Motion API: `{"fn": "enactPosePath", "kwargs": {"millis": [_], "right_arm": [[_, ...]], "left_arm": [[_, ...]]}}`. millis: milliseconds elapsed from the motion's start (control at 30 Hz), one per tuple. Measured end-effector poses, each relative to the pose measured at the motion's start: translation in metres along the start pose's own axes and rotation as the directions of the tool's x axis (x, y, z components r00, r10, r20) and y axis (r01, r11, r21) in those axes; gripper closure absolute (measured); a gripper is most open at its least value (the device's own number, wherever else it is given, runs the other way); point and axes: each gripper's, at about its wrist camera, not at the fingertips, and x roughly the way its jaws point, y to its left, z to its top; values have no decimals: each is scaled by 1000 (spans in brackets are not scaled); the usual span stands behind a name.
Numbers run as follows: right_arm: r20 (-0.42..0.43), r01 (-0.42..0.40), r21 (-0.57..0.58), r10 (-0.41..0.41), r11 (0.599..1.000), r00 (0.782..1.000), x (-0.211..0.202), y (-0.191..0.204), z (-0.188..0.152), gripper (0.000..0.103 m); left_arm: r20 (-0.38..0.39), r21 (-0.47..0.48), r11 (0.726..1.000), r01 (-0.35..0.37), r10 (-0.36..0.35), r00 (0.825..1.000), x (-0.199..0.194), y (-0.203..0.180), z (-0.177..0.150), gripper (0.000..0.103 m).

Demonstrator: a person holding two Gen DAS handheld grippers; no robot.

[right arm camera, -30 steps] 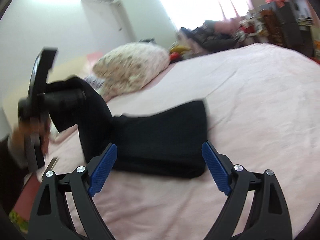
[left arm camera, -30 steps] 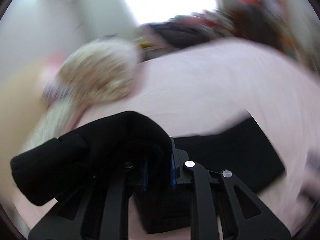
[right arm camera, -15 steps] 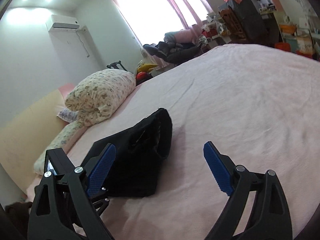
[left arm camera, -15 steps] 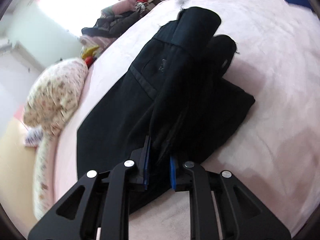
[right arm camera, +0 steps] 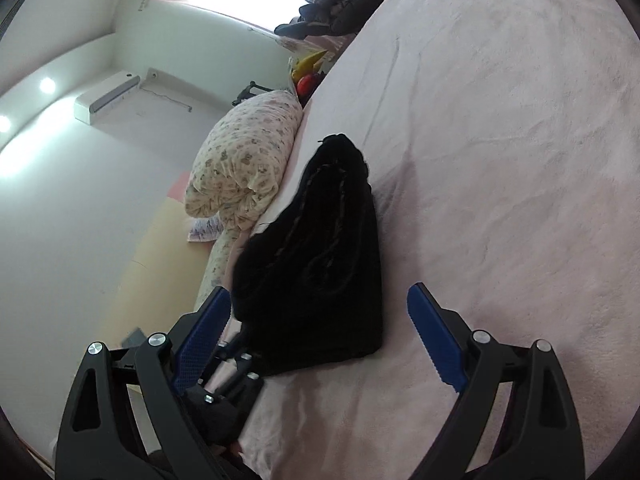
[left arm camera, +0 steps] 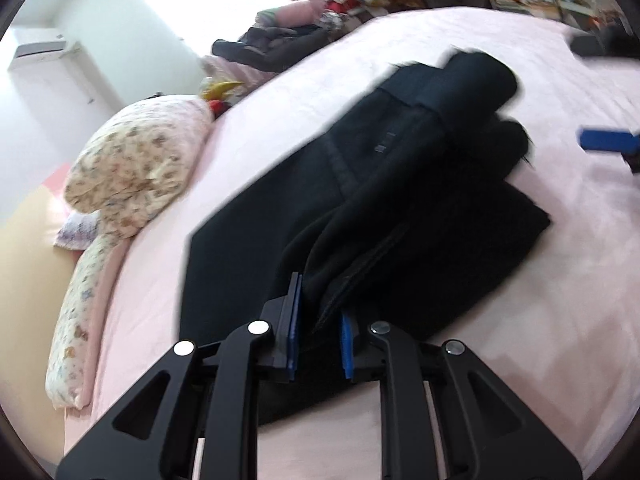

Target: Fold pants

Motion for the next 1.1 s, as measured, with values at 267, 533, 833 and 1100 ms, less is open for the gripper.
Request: {"fn": "enactPosePath", "kwargs": {"millis": [267,533,833,1100], "right_arm": [[-3,4,-57,-4,998,1000,10,7,-2,11],[25,-2,-102,5,995,1000,4,12,-1,13],[-102,-222,-354,199,908,975,30,84,-27,22],[-198,29,-507,-149,861,969,87,74,-69,29]], "left_arm": [[-24,127,992,18,-15,1000,-9,-27,-18,76],[4,-23,977,211,-211,978,-30,-15,-38,18],[311,-583,657,479,-365,878,-36,119,-56,3],[26,-628,730,268,-324,946,34,95,-57,3]]}}
